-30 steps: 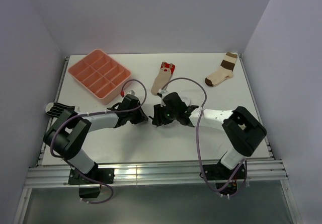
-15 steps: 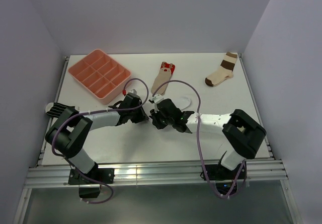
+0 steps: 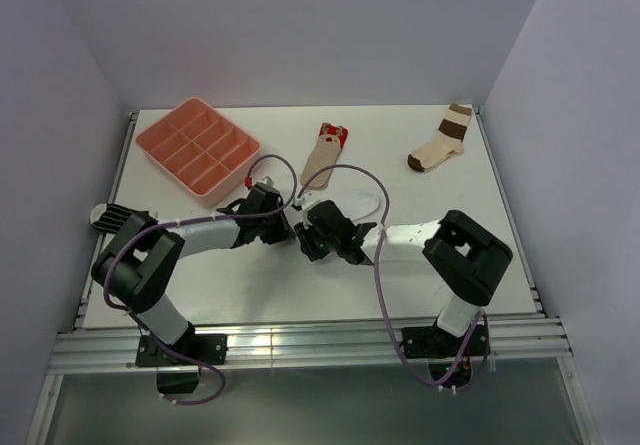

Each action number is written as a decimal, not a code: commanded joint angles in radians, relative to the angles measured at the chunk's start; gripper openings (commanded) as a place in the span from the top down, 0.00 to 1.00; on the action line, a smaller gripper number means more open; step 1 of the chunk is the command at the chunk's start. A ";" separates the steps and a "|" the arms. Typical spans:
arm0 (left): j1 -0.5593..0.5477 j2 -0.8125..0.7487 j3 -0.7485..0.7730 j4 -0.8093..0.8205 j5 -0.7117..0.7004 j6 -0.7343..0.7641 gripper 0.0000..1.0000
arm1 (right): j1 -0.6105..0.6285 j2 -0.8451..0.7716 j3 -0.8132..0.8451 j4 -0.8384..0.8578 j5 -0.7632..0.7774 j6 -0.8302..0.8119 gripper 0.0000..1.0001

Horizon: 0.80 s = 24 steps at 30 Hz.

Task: Roll the socks
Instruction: Roll the sock at the center of the board.

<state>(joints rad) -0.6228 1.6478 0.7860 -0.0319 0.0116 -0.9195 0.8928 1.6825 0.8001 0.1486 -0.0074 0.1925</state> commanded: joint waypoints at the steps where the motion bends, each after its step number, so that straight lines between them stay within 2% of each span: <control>1: -0.006 0.056 -0.024 -0.163 -0.036 0.044 0.75 | 0.018 0.040 0.001 0.019 0.035 -0.022 0.61; 5: -0.006 0.056 -0.013 -0.172 -0.030 0.036 0.75 | 0.044 0.071 -0.001 0.008 0.079 -0.016 0.58; 11: -0.006 0.052 -0.007 -0.184 -0.025 0.025 0.75 | 0.081 0.143 0.019 -0.056 0.226 0.018 0.62; 12: -0.006 0.050 -0.005 -0.187 -0.027 0.021 0.75 | 0.084 0.152 0.024 -0.066 0.242 0.025 0.65; 15: -0.006 0.038 -0.001 -0.204 -0.035 0.016 0.74 | 0.086 0.175 0.022 -0.090 0.285 0.061 0.82; 16: -0.005 0.035 0.001 -0.207 -0.047 0.015 0.74 | 0.084 0.181 0.022 -0.098 0.287 0.076 0.92; 18: -0.003 0.018 0.005 -0.226 -0.062 0.008 0.73 | 0.084 0.181 0.011 -0.106 0.250 0.085 1.00; 20: -0.002 -0.005 0.006 -0.237 -0.087 0.001 0.71 | 0.083 0.152 -0.012 -0.087 0.196 0.096 1.00; 24: 0.006 -0.071 -0.016 -0.260 -0.131 -0.050 0.57 | 0.060 0.117 -0.025 -0.077 0.012 0.137 1.00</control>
<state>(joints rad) -0.6212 1.6150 0.8108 -0.1467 -0.0532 -0.9451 0.9646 1.7630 0.8375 0.2081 0.1795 0.2687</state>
